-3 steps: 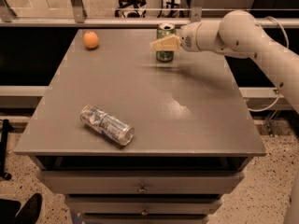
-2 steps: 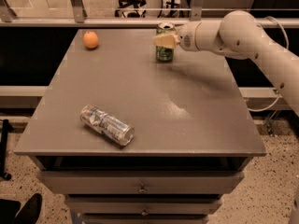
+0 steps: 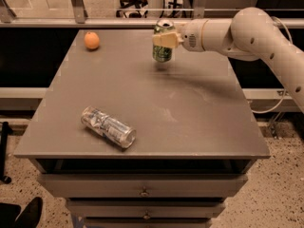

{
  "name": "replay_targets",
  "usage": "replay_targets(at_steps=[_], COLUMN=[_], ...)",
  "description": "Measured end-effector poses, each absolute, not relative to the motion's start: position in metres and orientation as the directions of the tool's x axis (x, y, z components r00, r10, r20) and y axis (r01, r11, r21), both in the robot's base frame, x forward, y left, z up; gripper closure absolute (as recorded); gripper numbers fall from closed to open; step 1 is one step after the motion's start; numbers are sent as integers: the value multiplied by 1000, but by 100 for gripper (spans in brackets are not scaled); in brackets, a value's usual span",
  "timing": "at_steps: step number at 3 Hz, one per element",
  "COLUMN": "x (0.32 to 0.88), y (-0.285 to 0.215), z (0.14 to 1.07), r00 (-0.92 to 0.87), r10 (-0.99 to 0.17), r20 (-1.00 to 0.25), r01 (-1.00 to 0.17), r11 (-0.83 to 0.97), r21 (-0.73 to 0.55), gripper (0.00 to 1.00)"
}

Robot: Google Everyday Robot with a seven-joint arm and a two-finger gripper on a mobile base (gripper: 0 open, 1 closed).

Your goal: Move green can near redbull can

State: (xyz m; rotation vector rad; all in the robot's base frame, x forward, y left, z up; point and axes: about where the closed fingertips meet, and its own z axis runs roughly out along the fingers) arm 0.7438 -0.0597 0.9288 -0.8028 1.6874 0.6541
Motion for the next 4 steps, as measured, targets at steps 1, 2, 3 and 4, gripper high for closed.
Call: replay_targets(at_steps=[1, 2, 3, 4], x=[698, 652, 615, 571], y=[-36, -16, 2, 31], z=[939, 938, 933, 924], r00=[-147, -134, -121, -105], r10=[-186, -188, -180, -174], r20=[-971, -973, -976, -979], r01=[-872, -931, -961, -987], r11=[488, 360, 268, 141], r21=[38, 59, 69, 81], gripper=[100, 100, 100, 100])
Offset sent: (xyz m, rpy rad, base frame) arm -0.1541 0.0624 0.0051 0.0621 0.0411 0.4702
